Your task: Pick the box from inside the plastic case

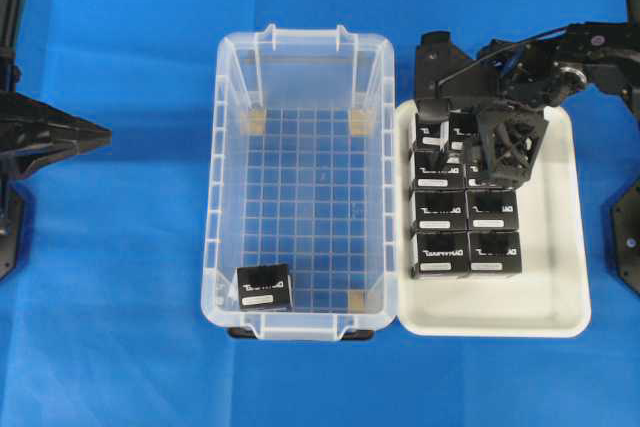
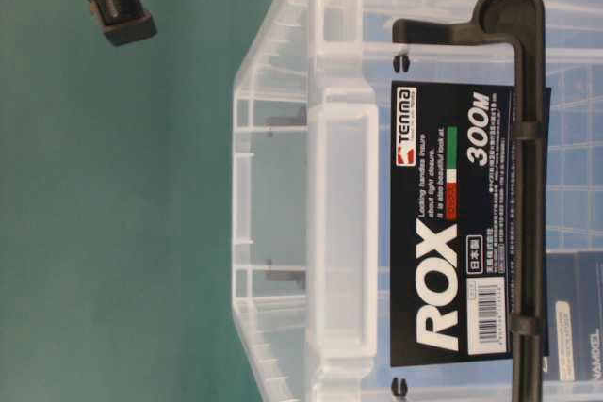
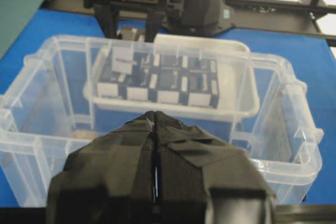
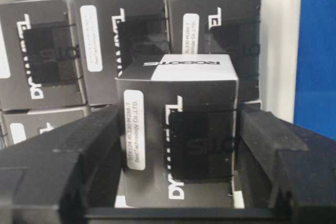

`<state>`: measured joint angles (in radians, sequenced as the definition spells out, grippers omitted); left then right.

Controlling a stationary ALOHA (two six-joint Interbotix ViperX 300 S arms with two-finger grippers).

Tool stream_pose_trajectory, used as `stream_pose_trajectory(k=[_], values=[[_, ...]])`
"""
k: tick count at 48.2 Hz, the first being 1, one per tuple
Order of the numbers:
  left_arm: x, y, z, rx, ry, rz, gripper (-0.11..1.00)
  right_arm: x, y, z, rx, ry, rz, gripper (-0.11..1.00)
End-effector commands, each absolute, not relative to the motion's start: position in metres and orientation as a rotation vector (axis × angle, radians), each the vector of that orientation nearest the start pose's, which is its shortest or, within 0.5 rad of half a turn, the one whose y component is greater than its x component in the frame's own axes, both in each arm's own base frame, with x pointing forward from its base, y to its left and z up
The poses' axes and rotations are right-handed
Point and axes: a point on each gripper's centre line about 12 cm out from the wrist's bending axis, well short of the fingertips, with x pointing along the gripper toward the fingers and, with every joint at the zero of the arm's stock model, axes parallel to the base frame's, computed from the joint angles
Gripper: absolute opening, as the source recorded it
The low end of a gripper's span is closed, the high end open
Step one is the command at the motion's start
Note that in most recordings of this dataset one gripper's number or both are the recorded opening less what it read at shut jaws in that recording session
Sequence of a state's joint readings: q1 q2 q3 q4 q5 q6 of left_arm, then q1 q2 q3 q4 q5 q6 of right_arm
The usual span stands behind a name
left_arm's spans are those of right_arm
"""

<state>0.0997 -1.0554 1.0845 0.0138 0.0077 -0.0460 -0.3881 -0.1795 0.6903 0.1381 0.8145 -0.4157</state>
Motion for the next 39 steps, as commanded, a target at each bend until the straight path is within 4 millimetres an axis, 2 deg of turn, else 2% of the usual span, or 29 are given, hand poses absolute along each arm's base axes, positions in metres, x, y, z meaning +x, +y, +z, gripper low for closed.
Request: stream_pose_trajectory(k=[1, 16, 21, 25, 34, 39], values=[[0.187, 0.019, 0.324, -0.031, 0.012, 0.103, -0.07, 0.28, -0.101, 0.168, 0.046, 1.309, -0.032, 0.62], [0.187, 0.019, 0.324, -0.03, 0.012, 0.103, -0.07, 0.28, -0.101, 0.168, 0.05, 1.311, -0.034, 0.63], [0.188, 0.019, 0.324, -0.03, 0.014, 0.103, -0.07, 0.281, -0.099, 0.169, 0.036, 1.299, -0.028, 0.89], [0.188, 0.019, 0.324, -0.031, 0.014, 0.1, -0.07, 0.284, -0.1, 0.173, 0.018, 1.275, -0.027, 0.99], [0.188, 0.019, 0.324, -0.03, 0.014, 0.098, -0.07, 0.289, -0.102, 0.191, -0.004, 1.203, -0.049, 0.98], [0.188, 0.019, 0.324, -0.03, 0.014, 0.098, -0.07, 0.29, -0.104, 0.211, -0.009, 1.147, -0.07, 0.98]])
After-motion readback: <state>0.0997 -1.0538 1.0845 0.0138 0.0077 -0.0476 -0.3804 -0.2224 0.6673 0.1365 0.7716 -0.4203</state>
